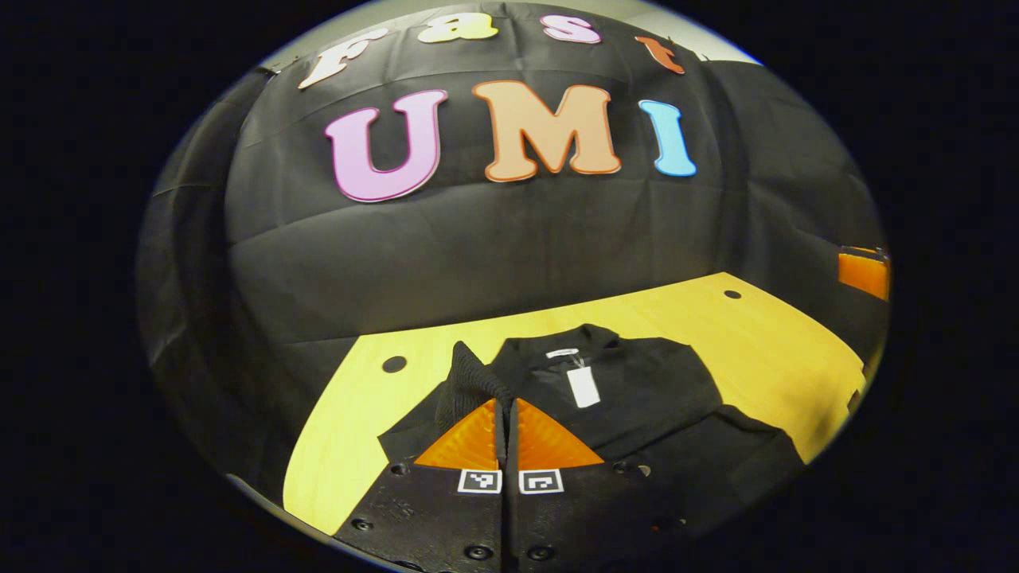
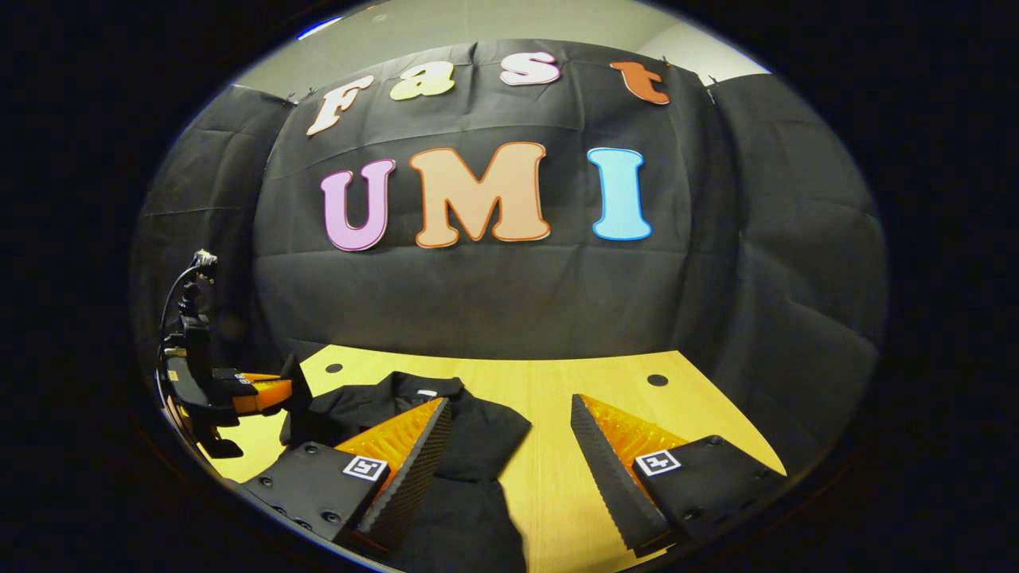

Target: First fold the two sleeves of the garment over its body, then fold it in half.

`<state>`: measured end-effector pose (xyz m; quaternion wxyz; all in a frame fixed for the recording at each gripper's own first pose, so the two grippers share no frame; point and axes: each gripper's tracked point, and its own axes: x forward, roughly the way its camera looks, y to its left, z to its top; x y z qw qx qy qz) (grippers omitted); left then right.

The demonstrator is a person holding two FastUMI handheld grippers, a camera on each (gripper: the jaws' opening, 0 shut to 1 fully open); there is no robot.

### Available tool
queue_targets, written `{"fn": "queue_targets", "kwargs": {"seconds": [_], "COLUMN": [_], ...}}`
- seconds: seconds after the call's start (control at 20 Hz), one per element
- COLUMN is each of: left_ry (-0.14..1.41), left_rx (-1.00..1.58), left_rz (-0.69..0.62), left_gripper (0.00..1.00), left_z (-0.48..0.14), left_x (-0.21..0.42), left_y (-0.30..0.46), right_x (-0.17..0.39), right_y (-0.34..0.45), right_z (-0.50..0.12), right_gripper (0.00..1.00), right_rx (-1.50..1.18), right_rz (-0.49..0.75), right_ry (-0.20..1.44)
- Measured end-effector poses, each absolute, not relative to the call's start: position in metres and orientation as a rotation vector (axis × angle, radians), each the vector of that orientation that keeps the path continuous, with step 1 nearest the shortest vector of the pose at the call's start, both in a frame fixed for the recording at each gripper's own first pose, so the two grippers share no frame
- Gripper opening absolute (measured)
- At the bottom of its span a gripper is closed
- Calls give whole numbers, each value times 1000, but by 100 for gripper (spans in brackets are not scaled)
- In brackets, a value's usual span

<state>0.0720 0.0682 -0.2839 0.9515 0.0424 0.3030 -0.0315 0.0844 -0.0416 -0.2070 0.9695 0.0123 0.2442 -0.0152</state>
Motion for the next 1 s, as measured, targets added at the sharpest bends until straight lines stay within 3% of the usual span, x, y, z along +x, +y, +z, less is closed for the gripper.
{"fn": "queue_targets", "kwargs": {"seconds": [0.8, 0.85, 1.0], "left_ry": [641, 632, 539], "left_rx": [111, 88, 94], "left_rz": [-224, -240, -194], "left_gripper": [0, 10, 94], "left_z": [-309, -307, -276], "left_x": [124, 123, 126], "left_y": [-75, -86, -81], "right_x": [78, 79, 79], "right_y": [-106, -109, -109], "right_z": [-225, -226, -230], "right_gripper": [97, 97, 97], "right_rx": [50, 49, 55], "right_rz": [-66, -63, -20], "right_ry": [543, 545, 550]}}
